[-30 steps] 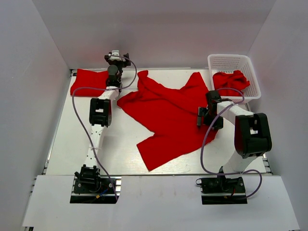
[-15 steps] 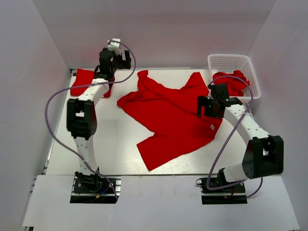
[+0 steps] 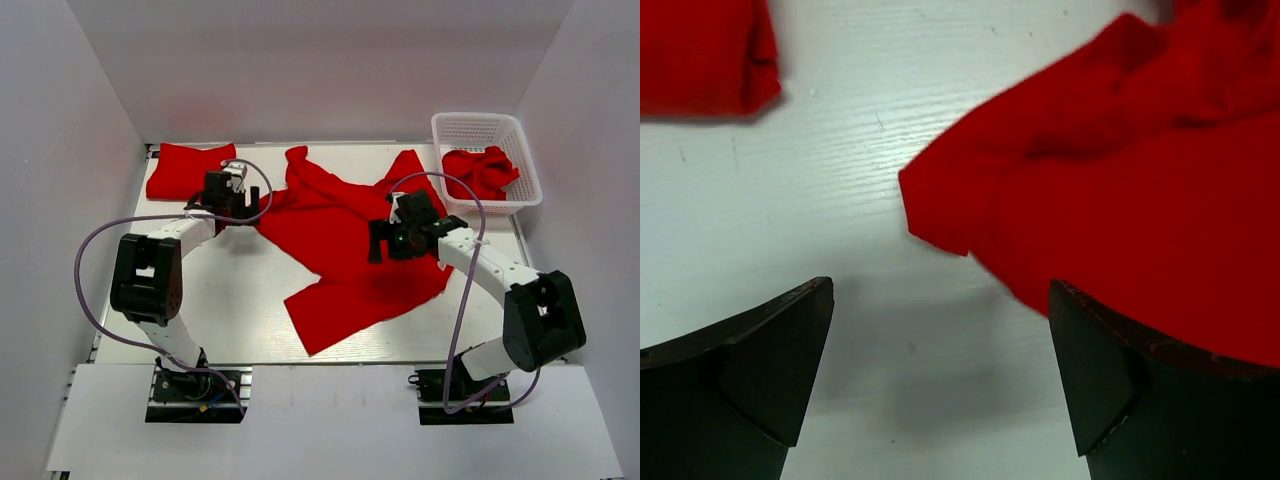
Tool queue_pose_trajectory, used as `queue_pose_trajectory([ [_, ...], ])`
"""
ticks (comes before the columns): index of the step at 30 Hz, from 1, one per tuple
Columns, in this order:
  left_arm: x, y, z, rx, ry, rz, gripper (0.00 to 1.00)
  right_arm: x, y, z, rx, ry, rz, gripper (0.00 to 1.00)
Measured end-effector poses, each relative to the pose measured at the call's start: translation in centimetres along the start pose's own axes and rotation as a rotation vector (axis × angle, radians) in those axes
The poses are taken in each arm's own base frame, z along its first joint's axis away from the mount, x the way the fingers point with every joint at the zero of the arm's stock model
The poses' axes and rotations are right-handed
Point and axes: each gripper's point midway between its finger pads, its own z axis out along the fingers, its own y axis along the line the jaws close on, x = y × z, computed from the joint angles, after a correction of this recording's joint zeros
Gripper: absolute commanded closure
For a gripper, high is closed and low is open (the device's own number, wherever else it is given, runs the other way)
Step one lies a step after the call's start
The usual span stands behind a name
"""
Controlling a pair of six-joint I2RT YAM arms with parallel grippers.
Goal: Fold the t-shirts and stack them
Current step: Flatten out the tshirt
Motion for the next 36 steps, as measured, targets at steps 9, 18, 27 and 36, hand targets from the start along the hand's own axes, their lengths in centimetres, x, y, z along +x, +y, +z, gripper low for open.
queue_pose_trajectory([
  [9, 1.9, -0.3, -0.8, 0.02, 0.038, 0.09, 0.03, 2.7, 0.9, 2.2, -0.026, 0.088, 0.033, 0.1],
  [18, 1.5, 0.4, 3.7, -0.038, 0.078, 0.108, 0.03, 2.7, 0.9, 2.4, -0.029, 0.083, 0.047, 0.1],
  [27, 1.1, 1.8, 5.2, -0.136, 0.082, 0.108, 0.18, 4.8, -0.5, 3.4, 0.036, 0.135, 0.078, 0.1],
  [36, -2.2, 2.9, 6.0, -0.222, 0.023, 0.085, 0.28, 6.1, -3.3, 3.8, 0.194, 0.177, 0.12, 0.1],
])
